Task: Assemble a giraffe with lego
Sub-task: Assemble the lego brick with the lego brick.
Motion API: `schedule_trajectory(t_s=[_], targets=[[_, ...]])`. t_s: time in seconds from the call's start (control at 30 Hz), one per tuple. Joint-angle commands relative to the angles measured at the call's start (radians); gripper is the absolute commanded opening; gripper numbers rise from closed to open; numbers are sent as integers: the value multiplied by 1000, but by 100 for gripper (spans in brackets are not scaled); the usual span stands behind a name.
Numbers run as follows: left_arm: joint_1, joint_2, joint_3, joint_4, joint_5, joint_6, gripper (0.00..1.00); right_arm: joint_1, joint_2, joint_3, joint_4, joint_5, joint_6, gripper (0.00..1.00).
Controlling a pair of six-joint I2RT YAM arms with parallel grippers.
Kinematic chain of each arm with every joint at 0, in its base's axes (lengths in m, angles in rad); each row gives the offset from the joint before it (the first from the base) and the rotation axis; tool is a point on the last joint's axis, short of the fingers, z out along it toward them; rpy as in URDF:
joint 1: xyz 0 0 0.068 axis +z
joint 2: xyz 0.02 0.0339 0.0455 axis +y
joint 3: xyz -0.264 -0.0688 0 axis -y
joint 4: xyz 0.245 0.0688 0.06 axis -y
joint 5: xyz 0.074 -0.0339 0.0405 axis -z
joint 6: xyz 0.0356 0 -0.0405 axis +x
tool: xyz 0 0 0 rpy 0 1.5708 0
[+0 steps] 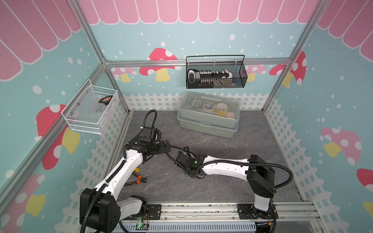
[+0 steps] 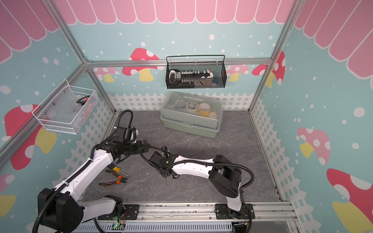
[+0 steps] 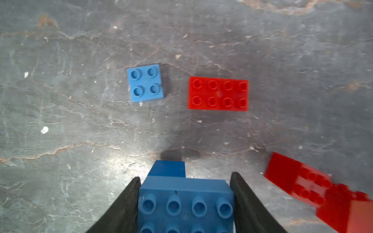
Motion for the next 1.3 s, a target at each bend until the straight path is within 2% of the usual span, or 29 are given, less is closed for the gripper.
schedule_trajectory(t_s=[0.0,0.57,1.27], targets=[[7,5,21,-17,8,0,99,-19,-67,-18,-39,33,16,42],[8,13,20,-16,24,-1,99,-148,-206,-202,26,58,69,42],[8,12,20,-14,30,-1,99,-196,-168,-255,92,58,127,40]])
